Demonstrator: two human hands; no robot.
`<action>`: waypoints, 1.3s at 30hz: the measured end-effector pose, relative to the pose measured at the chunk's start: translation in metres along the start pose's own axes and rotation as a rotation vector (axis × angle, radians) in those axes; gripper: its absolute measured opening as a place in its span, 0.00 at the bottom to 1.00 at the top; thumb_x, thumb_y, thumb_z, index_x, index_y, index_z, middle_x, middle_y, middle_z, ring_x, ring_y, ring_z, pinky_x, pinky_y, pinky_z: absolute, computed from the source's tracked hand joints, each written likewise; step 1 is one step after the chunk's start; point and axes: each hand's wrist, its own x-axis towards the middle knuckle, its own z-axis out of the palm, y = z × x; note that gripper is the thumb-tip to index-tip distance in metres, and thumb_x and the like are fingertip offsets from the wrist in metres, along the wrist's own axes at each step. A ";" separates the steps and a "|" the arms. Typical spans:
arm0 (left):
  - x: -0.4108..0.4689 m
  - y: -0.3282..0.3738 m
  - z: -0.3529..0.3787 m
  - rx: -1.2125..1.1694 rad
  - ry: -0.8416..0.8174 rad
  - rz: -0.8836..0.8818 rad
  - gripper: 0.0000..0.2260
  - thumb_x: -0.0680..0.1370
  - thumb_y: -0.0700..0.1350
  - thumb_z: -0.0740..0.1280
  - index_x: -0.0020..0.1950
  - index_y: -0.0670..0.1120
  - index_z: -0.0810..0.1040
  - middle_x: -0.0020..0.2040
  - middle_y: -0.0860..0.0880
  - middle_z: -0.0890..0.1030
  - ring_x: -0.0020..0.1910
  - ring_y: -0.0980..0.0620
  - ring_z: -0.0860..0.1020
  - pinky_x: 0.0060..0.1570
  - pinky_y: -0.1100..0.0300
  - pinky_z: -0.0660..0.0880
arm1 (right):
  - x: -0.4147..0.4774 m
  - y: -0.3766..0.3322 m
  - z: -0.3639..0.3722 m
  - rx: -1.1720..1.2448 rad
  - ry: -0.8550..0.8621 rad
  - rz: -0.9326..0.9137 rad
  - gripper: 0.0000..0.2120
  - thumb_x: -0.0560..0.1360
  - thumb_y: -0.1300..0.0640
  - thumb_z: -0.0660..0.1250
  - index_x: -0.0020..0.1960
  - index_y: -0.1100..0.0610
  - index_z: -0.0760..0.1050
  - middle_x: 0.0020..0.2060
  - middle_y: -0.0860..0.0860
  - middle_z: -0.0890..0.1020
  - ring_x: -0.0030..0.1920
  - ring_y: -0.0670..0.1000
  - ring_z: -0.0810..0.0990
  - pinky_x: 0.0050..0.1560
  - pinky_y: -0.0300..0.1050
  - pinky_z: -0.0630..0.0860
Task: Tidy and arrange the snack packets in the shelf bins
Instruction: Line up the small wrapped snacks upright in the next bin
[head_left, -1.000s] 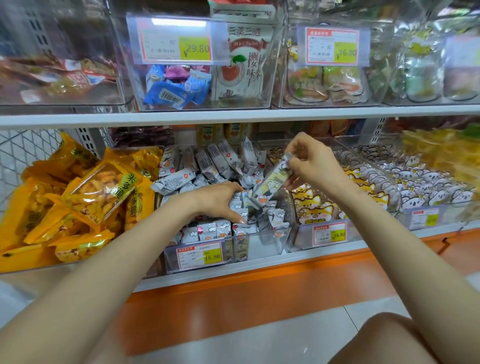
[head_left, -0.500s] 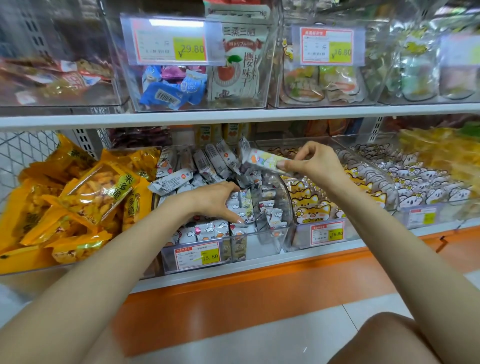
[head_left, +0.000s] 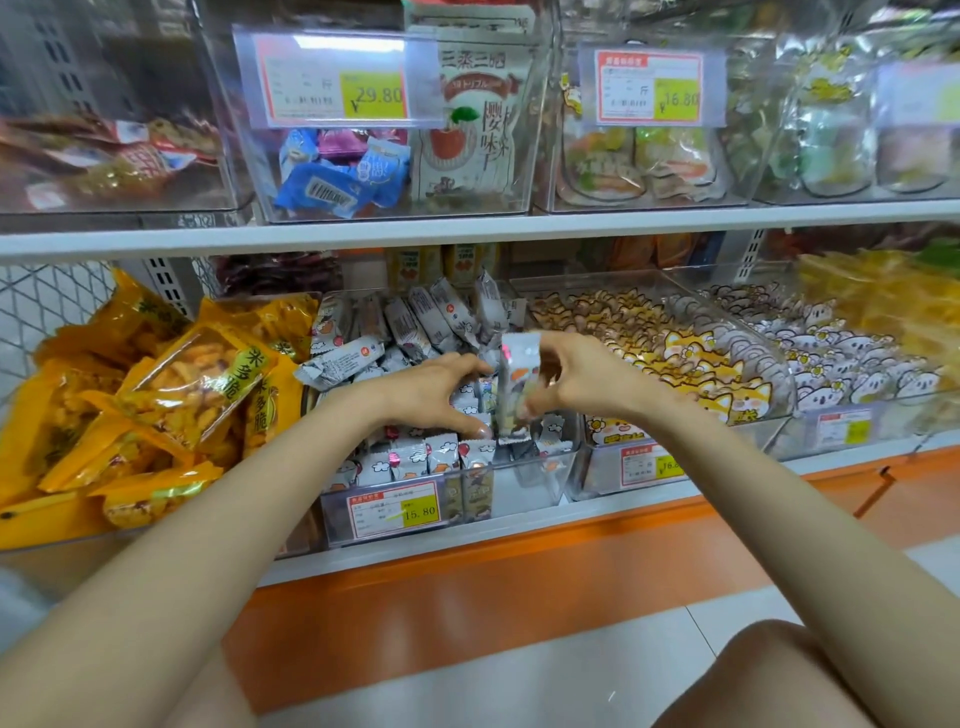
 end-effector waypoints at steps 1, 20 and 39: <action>0.000 0.000 0.000 0.001 0.006 0.001 0.31 0.74 0.54 0.68 0.73 0.48 0.60 0.69 0.47 0.65 0.68 0.49 0.65 0.65 0.59 0.63 | 0.000 0.000 0.002 -0.094 -0.012 -0.020 0.17 0.65 0.61 0.76 0.52 0.55 0.76 0.42 0.52 0.82 0.40 0.49 0.78 0.41 0.43 0.74; -0.002 0.010 0.006 0.048 -0.095 0.053 0.14 0.75 0.58 0.66 0.57 0.54 0.78 0.75 0.48 0.56 0.73 0.49 0.51 0.71 0.49 0.51 | 0.004 0.003 0.015 -0.360 -0.299 -0.036 0.03 0.71 0.55 0.72 0.44 0.53 0.81 0.40 0.49 0.78 0.41 0.48 0.74 0.45 0.42 0.69; -0.001 0.012 0.015 0.156 -0.068 0.057 0.15 0.76 0.60 0.62 0.59 0.54 0.76 0.75 0.50 0.55 0.73 0.48 0.52 0.71 0.45 0.53 | -0.008 0.014 -0.001 -0.814 -0.243 -0.176 0.07 0.73 0.47 0.67 0.47 0.47 0.81 0.50 0.43 0.77 0.60 0.47 0.65 0.56 0.48 0.55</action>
